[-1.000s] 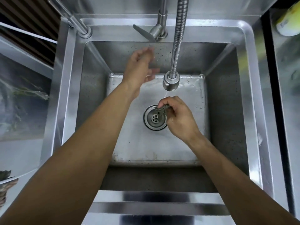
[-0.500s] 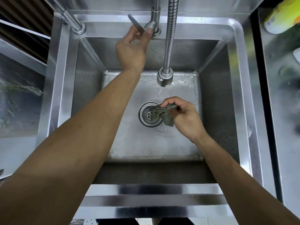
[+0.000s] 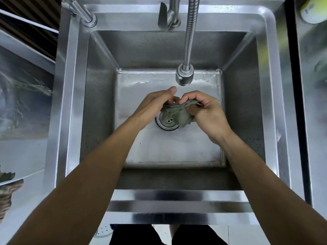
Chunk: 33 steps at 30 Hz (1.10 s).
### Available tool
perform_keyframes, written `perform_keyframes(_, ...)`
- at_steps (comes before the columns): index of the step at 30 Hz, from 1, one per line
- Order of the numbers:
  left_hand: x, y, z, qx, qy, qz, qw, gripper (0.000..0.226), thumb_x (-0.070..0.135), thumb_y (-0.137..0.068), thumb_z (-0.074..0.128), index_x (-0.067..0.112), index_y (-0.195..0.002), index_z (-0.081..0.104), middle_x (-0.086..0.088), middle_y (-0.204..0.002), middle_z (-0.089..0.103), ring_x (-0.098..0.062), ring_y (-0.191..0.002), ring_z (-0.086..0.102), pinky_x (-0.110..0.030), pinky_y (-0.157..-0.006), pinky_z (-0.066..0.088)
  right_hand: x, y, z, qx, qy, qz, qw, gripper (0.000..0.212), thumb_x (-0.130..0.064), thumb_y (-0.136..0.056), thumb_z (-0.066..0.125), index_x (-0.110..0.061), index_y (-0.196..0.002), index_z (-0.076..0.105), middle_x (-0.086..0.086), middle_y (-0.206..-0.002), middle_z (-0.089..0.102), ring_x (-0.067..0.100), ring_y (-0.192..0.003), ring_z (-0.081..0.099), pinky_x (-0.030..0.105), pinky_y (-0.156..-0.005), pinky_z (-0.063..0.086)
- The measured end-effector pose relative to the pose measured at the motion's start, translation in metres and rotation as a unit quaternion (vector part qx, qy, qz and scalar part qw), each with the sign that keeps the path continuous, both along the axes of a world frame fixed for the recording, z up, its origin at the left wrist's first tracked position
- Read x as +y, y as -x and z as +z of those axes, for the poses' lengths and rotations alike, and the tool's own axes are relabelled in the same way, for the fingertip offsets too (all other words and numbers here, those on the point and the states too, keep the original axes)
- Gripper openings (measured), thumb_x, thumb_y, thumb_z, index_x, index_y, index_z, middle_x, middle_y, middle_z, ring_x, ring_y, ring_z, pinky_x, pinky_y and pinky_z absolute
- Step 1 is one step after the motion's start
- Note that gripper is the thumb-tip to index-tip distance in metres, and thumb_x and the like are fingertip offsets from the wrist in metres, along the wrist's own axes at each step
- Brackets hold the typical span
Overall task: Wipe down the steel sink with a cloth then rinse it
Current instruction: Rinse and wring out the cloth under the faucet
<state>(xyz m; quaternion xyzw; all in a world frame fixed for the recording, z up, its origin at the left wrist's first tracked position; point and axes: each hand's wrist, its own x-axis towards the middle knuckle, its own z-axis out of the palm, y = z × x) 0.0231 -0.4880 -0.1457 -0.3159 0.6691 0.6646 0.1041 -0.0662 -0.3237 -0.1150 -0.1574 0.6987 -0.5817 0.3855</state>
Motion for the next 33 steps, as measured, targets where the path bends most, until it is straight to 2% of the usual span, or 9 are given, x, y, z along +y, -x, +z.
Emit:
perform_keyframes(3,-0.003,-0.008,0.004,-0.021,-0.036,-0.067,0.997,0.055,0.065,-0.085,0.068,0.01,-0.093,0.065,0.002,-0.09,0.068,-0.013,-0.088,0.064,-0.037,-0.092,0.048,0.003,0.004,0.0,-0.045,0.003,-0.014,0.999,0.044,0.014,-0.095,0.046,-0.021,-0.089,0.071,-0.002,-0.09,0.074,0.018,-0.086,0.07,0.038,-0.073,0.058)
perform_keyframes(7,-0.004,-0.019,0.007,-0.07,-0.037,-0.147,0.986,0.038,0.034,-0.085,0.083,0.014,-0.109,0.062,0.011,-0.092,0.076,-0.003,-0.086,0.07,-0.018,-0.073,0.052,0.012,0.008,-0.004,-0.113,0.005,-0.014,0.994,0.043,0.012,-0.099,0.044,-0.02,-0.089,0.07,0.007,-0.096,0.073,0.022,-0.088,0.072,0.036,-0.065,0.059)
perform_keyframes(10,-0.012,-0.029,0.008,-0.075,-0.062,-0.151,0.984,0.02,0.017,-0.088,0.081,0.024,-0.1,0.067,0.015,-0.092,0.076,-0.004,-0.089,0.07,-0.017,-0.077,0.052,0.024,0.008,-0.007,-0.12,0.0,-0.013,0.993,0.046,0.013,-0.098,0.045,-0.022,-0.083,0.071,0.0,-0.091,0.073,0.016,-0.083,0.071,0.034,-0.061,0.059)
perform_keyframes(15,-0.018,-0.032,0.018,-0.108,-0.182,-0.143,0.967,0.03,-0.003,-0.092,0.069,0.02,-0.112,0.067,0.003,-0.107,0.077,-0.01,-0.1,0.073,-0.022,-0.086,0.06,0.035,0.007,-0.011,-0.074,-0.006,0.017,0.997,0.055,0.016,-0.095,0.048,-0.025,-0.075,0.078,-0.005,-0.09,0.076,0.016,-0.088,0.071,0.038,-0.075,0.062)
perform_keyframes(18,-0.016,-0.029,0.033,-0.114,-0.257,-0.109,0.953,0.017,0.019,-0.095,0.068,0.019,-0.112,0.069,-0.004,-0.11,0.078,-0.016,-0.098,0.076,-0.028,-0.078,0.063,0.039,0.011,-0.005,-0.061,0.025,0.021,0.998,0.048,0.017,-0.093,0.052,-0.02,-0.079,0.079,-0.006,-0.088,0.076,0.012,-0.084,0.069,0.025,-0.065,0.056)
perform_keyframes(21,-0.014,-0.023,0.041,-0.146,-0.337,-0.057,0.928,0.053,0.054,-0.093,0.056,0.009,-0.116,0.07,-0.014,-0.115,0.077,-0.028,-0.098,0.078,-0.036,-0.074,0.065,0.044,0.014,0.001,-0.03,0.051,0.029,0.998,0.035,0.022,-0.09,0.055,-0.007,-0.087,0.076,-0.004,-0.094,0.073,0.008,-0.083,0.068,0.018,-0.062,0.051)
perform_keyframes(24,-0.012,-0.02,0.039,-0.176,-0.276,-0.131,0.936,0.045,0.043,-0.093,0.059,0.009,-0.121,0.069,-0.012,-0.115,0.077,-0.023,-0.095,0.078,-0.028,-0.072,0.064,0.05,0.015,0.003,0.022,0.046,0.074,0.996,0.041,0.02,-0.083,0.057,-0.013,-0.087,0.081,0.002,-0.104,0.072,0.016,-0.096,0.068,0.027,-0.075,0.053)
perform_keyframes(29,-0.018,-0.014,0.029,-0.108,-0.236,-0.174,0.95,0.039,0.016,-0.08,0.074,0.02,-0.116,0.061,-0.005,-0.111,0.073,-0.014,-0.094,0.072,-0.022,-0.077,0.061,0.056,0.047,0.004,-0.218,0.037,0.147,0.964,0.03,-0.027,-0.087,0.072,-0.017,-0.115,0.074,0.009,-0.112,0.074,0.022,-0.098,0.067,0.027,-0.084,0.056)
perform_keyframes(33,-0.011,0.004,0.036,-0.06,-0.198,-0.276,0.939,0.036,0.007,-0.079,0.077,0.019,-0.107,0.058,-0.008,-0.112,0.072,-0.015,-0.096,0.07,-0.023,-0.079,0.06,0.041,0.068,-0.004,-0.188,-0.062,0.304,0.932,0.093,-0.069,-0.058,0.088,-0.03,-0.137,0.059,-0.005,-0.137,0.066,0.017,-0.125,0.059,0.034,-0.105,0.046)
